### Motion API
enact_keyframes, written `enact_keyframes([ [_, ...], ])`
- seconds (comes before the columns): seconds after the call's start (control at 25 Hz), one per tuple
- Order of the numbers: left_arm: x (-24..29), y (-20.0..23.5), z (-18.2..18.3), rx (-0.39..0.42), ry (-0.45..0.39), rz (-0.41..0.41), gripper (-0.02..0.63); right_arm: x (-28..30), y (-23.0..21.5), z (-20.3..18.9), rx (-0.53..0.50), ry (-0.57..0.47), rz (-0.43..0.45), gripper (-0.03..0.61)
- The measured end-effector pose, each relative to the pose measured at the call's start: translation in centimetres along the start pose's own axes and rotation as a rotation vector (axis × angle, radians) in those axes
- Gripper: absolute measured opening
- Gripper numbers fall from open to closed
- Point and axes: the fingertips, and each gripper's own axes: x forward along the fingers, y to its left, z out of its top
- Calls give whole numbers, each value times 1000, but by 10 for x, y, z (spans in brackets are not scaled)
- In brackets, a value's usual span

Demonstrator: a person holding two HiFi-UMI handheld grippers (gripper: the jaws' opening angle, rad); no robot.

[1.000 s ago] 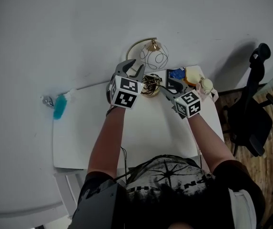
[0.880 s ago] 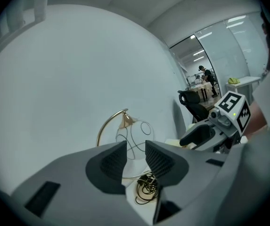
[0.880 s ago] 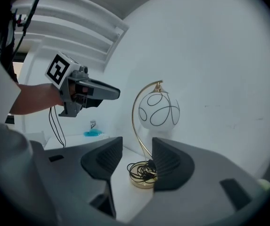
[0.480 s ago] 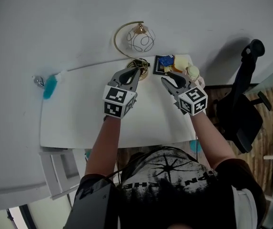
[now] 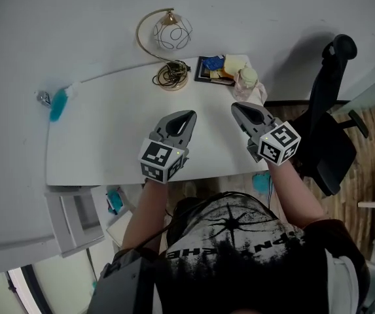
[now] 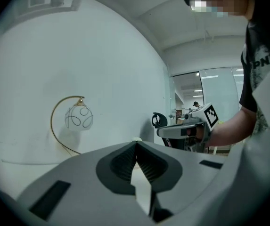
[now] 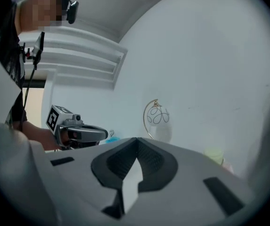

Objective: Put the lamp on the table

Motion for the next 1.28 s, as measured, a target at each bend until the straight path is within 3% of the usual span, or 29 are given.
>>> enact_keyframes([
  [0.28, 5, -48, -14, -33, 18, -43, 15, -47, 10, -11, -66, 22, 6, 18],
  [0.48, 7, -75, -22, -41, 34, -63, 15, -64, 14, -20, -59, 26, 0, 18],
  [1.28, 16, -120, -30, 3, 87, -109, 15, -91, 33, -32, -117, 63, 11, 18],
])
